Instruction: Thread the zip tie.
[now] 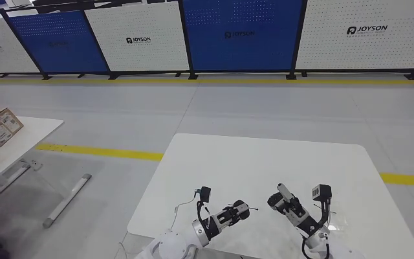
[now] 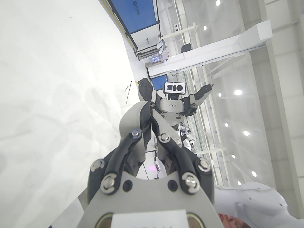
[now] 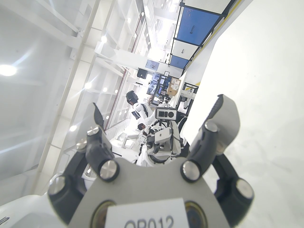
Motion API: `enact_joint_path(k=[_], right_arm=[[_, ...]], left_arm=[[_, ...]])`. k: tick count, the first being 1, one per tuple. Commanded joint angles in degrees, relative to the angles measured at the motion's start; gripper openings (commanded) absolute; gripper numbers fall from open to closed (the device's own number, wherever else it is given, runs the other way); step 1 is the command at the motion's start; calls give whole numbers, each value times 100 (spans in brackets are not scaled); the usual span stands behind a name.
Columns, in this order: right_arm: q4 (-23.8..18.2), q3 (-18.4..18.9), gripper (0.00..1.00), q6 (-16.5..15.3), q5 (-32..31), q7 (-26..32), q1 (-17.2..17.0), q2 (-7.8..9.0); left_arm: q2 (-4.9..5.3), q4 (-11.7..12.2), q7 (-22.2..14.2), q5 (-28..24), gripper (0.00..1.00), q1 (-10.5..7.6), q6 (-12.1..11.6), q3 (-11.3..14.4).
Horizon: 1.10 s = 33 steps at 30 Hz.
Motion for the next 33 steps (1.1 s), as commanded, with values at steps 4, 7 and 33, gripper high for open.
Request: enact_joint_path(k=[4,7,33], right_arm=[[55,259,100,116,-455,194,76,56],[132,593,100,229,-497,470,159,114],[-165,1146,100,888,-2113,1108,251,294]], left_arm=[[0,0,0,0,0,0,0,0],[0,0,0,0,0,0,0,0],[0,0,0,0,0,0,0,0]])
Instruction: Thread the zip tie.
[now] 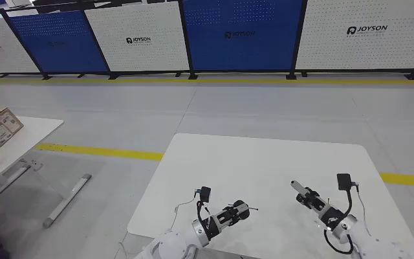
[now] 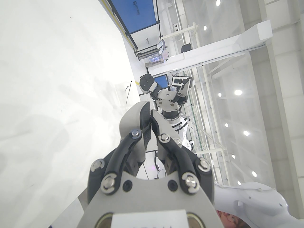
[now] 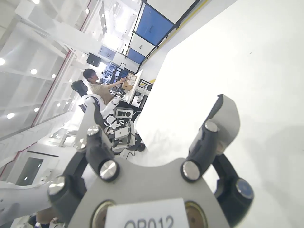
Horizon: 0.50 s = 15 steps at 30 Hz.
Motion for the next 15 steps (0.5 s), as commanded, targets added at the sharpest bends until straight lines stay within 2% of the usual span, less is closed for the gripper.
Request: enact_joint_path(k=[1,4,8,9,11,15], right_arm=[[48,3,100,216,-338,229,167,21],[141,42,100,420,-645,776,507,66],[52,108,100,571,-1336,1214,678,137],[14,105,100,664,-1672,1336,726,160],[-57,31,100,1092,-2208,1162,778,164],[-74,13,100,1132,-2257,1123,784,162]], left_arm=[[0,0,0,0,0,0,0,0],[0,0,0,0,0,0,0,0],[0,0,0,0,0,0,0,0],[0,0,0,0,0,0,0,0],[0,0,0,0,0,0,0,0],[0,0,0,0,0,0,0,0]])
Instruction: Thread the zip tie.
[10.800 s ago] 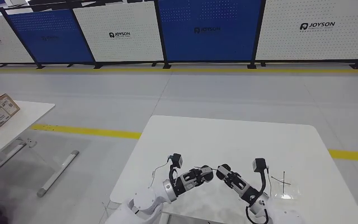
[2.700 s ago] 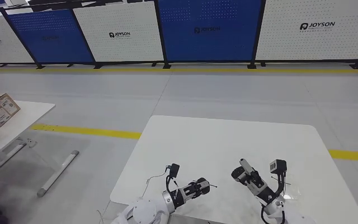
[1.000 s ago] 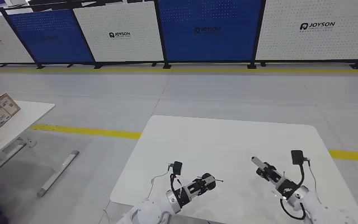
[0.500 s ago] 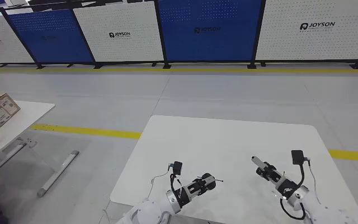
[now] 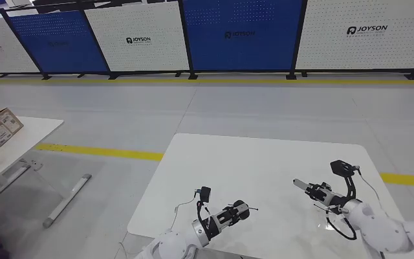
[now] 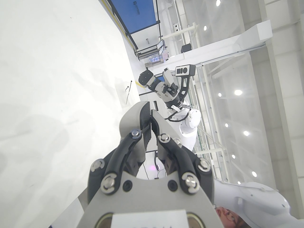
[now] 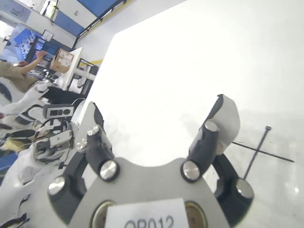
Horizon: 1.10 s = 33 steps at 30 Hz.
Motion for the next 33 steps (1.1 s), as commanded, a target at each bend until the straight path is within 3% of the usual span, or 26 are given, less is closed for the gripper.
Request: enact_joint_path(k=[1,21,27,30,33], right_arm=[[3,3,100,-17,27,16,-2,0],[11,0,100,-6,-21,-23,-4,0],[-56,-183,100,531,-949,361,273,32],[-93,-437,100,1103,-1633,634,511,24],[-2,-634,100,1192,-1718,772,705,-6]], left_arm=[[0,0,0,0,0,0,0,0],[0,0,0,0,0,0,0,0],[0,0,0,0,0,0,0,0],[0,0,0,0,0,0,0,0],[0,0,0,0,0,0,0,0]])
